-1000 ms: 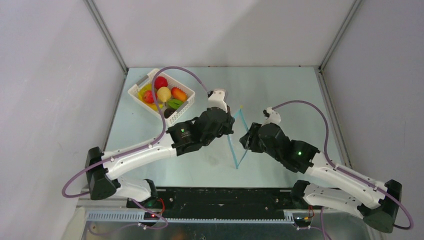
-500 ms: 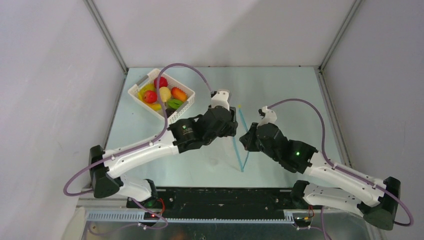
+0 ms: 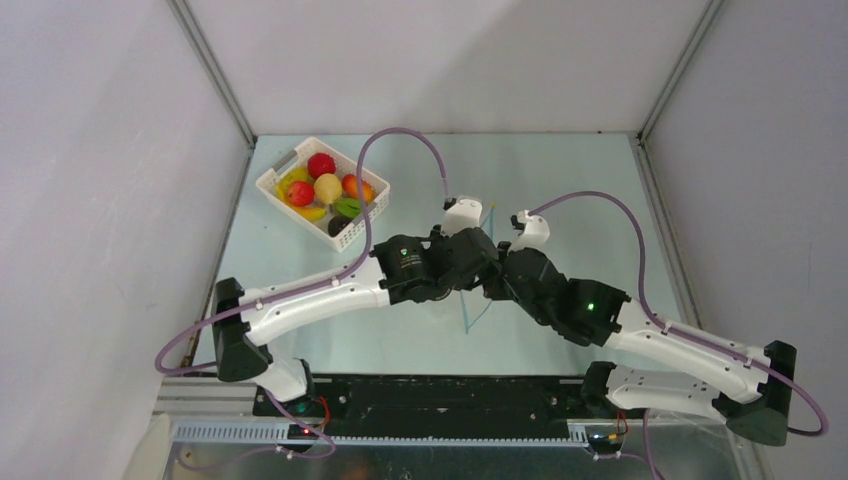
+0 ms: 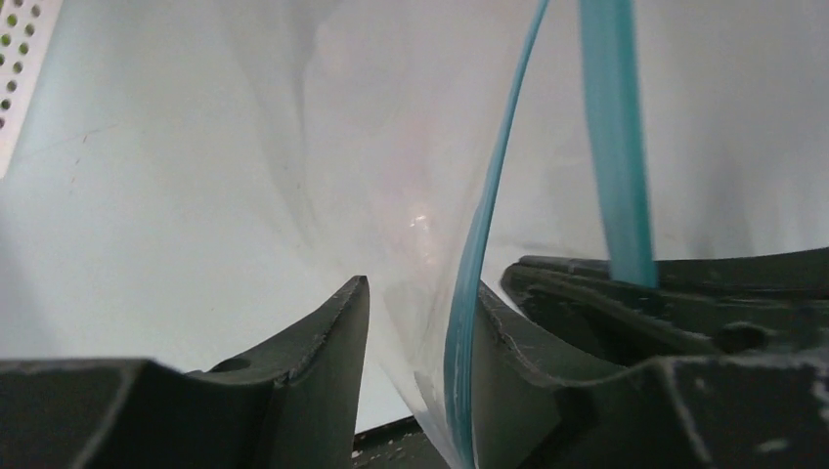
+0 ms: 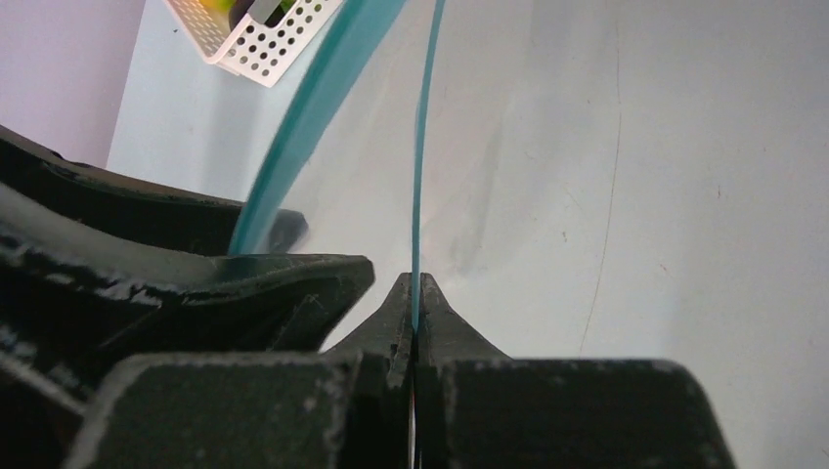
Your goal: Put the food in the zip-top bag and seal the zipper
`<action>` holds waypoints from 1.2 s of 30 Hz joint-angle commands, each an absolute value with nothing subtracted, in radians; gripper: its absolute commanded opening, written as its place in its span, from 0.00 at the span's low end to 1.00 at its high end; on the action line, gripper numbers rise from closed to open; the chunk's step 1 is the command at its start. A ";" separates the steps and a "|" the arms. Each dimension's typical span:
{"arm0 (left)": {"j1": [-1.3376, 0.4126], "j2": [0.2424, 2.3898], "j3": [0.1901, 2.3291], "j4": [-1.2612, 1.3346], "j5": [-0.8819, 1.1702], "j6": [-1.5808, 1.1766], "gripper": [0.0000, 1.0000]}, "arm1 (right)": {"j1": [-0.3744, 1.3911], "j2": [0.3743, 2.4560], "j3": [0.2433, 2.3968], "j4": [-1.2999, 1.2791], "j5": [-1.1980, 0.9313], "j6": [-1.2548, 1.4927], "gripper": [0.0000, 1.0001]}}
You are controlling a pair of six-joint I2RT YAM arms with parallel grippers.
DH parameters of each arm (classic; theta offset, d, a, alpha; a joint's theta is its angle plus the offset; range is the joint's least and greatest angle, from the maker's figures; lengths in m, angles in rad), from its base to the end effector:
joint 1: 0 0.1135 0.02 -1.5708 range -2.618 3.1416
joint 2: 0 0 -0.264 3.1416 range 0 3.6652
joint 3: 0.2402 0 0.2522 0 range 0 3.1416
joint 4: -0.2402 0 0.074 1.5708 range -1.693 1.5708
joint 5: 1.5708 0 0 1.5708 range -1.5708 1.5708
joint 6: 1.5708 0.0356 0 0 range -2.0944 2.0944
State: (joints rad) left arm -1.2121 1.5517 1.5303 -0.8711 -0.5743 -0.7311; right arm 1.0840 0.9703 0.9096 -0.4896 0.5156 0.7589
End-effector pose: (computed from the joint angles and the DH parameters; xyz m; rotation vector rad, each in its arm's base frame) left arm 0.1327 -0.2988 0.3513 0.3134 2.2784 -0.2854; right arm 0.1130 0.1760 0.3214 -0.0336 2.0966 0.5940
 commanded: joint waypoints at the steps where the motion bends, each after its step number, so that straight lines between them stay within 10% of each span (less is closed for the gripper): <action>1: -1.223 1.549 1.566 -0.979 -0.663 -0.801 0.43 | 1.096 0.956 0.953 -0.482 0.579 0.772 0.00; 10: -1.197 1.468 1.519 -1.221 -0.933 -0.982 0.13 | 1.027 0.875 0.950 -0.678 0.636 0.778 0.00; 28: -1.095 1.289 1.339 -1.027 -0.800 -0.911 0.09 | 0.930 0.753 0.854 -0.678 0.507 0.756 0.00; 31: -1.100 1.277 1.320 -0.909 -0.709 -0.841 0.23 | 0.935 0.786 0.856 -0.572 0.416 0.772 0.00; 36: -1.110 1.255 1.317 -0.716 -0.548 -0.717 0.79 | 0.970 0.871 0.913 -0.528 0.400 0.792 0.00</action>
State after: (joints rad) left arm -1.1088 1.3022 1.3125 -0.8742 -0.6456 -0.8482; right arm 0.9516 0.8223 0.8642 -0.5663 0.4030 0.7914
